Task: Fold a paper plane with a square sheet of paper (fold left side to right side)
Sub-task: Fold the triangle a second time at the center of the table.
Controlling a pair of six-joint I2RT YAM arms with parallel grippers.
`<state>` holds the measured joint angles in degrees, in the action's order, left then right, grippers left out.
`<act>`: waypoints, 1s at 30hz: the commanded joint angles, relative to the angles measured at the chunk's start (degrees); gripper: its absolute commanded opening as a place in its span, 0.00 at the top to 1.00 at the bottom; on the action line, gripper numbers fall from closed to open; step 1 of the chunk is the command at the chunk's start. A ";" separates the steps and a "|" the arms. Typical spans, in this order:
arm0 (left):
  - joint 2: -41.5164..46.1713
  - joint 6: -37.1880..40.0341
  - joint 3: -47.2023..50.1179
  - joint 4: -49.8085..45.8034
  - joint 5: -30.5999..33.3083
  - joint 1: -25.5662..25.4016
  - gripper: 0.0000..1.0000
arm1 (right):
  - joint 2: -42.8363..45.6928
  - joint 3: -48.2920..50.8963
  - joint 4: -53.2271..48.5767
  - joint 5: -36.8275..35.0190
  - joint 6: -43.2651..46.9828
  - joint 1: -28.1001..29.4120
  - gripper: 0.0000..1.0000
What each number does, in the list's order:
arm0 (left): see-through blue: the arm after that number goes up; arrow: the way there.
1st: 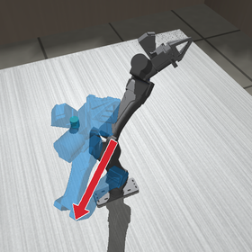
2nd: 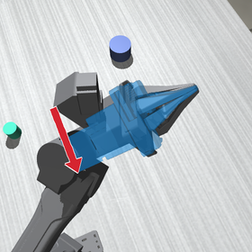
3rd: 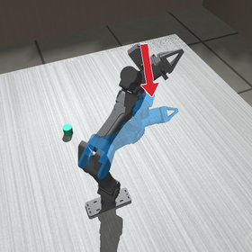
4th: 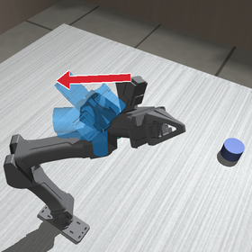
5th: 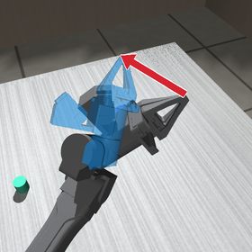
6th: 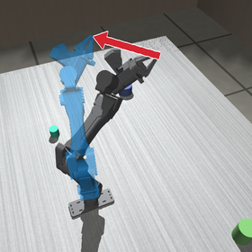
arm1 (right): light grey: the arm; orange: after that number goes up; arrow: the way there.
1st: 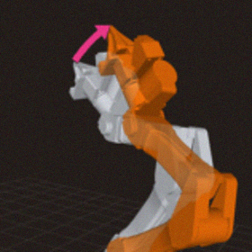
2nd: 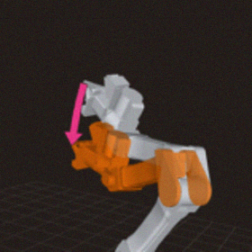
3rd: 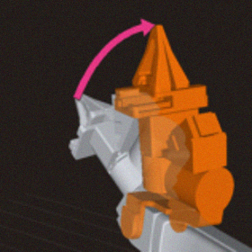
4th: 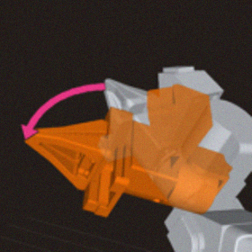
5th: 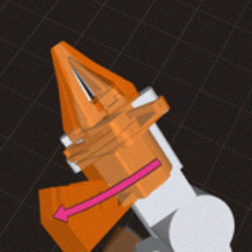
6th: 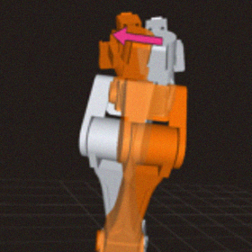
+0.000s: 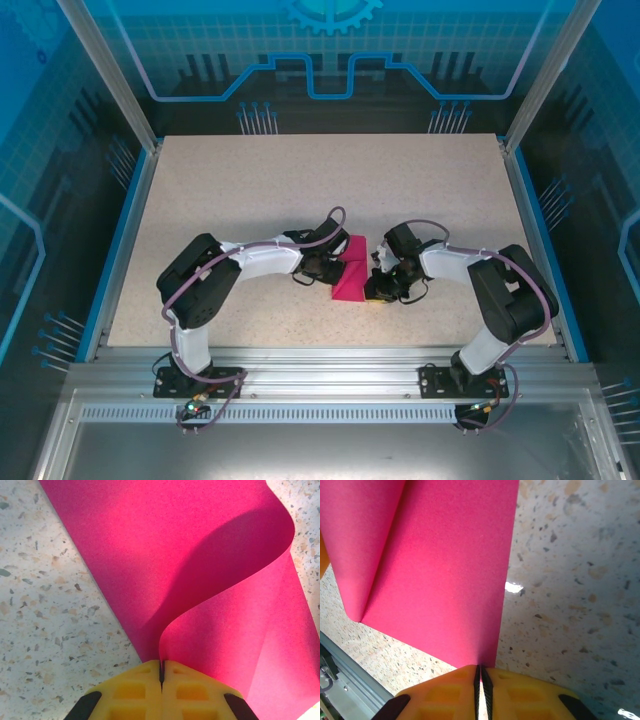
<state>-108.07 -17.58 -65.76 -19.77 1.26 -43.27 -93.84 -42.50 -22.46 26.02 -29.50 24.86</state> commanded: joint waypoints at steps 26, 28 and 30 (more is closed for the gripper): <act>1.72 0.71 1.15 0.06 0.39 0.49 1.00 | -2.63 -7.56 14.29 4.30 -11.71 -0.45 0.84; 1.70 0.62 1.28 0.13 0.41 0.47 1.00 | -3.71 -8.98 14.46 4.39 -11.72 -0.23 0.85; 1.72 0.62 1.29 0.17 0.55 0.50 1.00 | -4.57 -9.36 14.36 4.05 -11.42 0.16 0.84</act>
<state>-108.05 -17.58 -65.60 -19.53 1.26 -43.27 -97.08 -50.00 -8.67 30.22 -40.51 24.10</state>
